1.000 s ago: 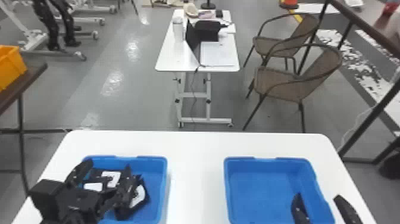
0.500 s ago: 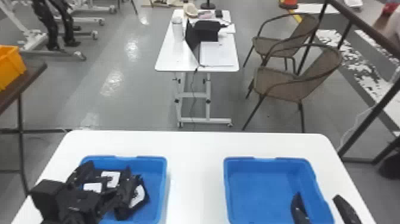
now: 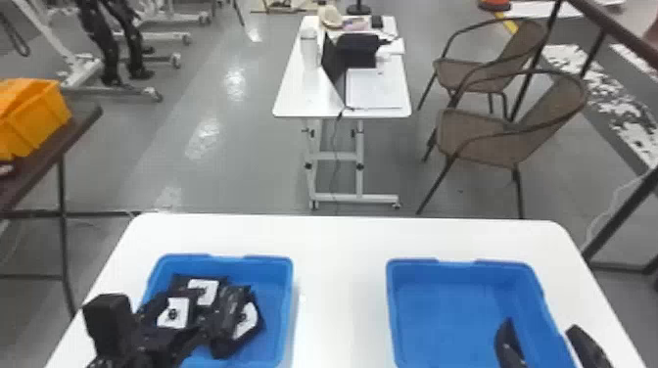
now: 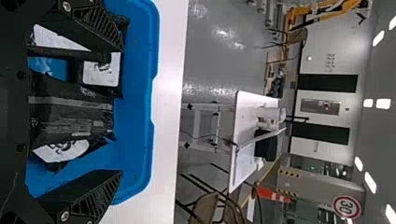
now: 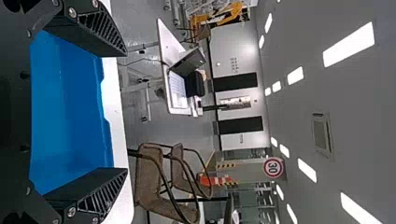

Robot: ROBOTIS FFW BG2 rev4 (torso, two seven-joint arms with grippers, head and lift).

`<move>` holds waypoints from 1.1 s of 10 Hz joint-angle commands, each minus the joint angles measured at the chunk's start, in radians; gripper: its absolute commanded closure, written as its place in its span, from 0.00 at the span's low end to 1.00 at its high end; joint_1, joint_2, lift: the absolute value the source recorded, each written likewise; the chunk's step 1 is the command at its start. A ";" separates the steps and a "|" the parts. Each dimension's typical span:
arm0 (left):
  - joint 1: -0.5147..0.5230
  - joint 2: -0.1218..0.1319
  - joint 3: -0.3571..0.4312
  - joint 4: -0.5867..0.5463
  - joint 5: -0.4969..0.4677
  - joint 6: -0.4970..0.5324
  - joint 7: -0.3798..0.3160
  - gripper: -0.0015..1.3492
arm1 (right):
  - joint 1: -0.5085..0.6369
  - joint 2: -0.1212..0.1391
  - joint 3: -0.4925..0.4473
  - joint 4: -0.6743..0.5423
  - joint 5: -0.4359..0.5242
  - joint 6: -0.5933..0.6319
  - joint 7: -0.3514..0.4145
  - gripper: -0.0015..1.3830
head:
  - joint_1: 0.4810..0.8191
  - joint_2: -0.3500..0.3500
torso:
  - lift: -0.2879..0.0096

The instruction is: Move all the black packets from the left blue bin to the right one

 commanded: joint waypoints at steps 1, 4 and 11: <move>-0.078 0.003 0.006 0.069 -0.003 0.086 -0.049 0.07 | -0.004 0.002 0.003 0.002 -0.007 0.002 0.000 0.10 | 0.63 0.59 | 0.97; -0.185 0.003 0.011 0.118 -0.039 0.270 -0.081 0.07 | -0.018 0.002 0.016 0.013 -0.022 0.009 0.002 0.10 | 0.63 0.60 | 0.97; -0.389 0.004 -0.038 0.446 -0.117 0.290 -0.247 0.11 | -0.030 0.002 0.036 0.024 -0.059 0.022 0.002 0.10 | 0.63 0.60 | 0.97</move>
